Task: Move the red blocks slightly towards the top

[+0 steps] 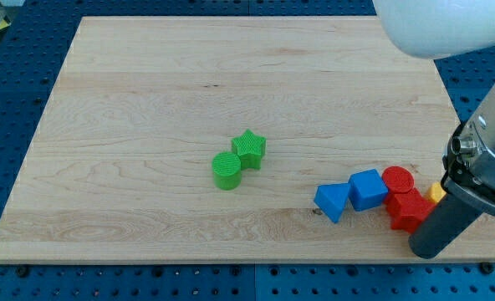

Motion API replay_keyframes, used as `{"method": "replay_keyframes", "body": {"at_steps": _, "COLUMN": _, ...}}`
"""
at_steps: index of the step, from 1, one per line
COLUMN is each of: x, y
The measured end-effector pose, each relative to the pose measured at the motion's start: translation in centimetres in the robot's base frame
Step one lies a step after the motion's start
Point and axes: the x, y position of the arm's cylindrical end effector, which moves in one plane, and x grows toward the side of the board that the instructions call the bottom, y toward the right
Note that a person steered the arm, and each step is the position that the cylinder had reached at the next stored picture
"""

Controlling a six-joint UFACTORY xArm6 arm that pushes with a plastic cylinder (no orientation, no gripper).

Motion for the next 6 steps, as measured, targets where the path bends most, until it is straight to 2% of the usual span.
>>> {"method": "replay_keyframes", "body": {"at_steps": 2, "x": -2.0, "y": -1.7}}
{"method": "replay_keyframes", "body": {"at_steps": 6, "x": -2.7, "y": -1.2}}
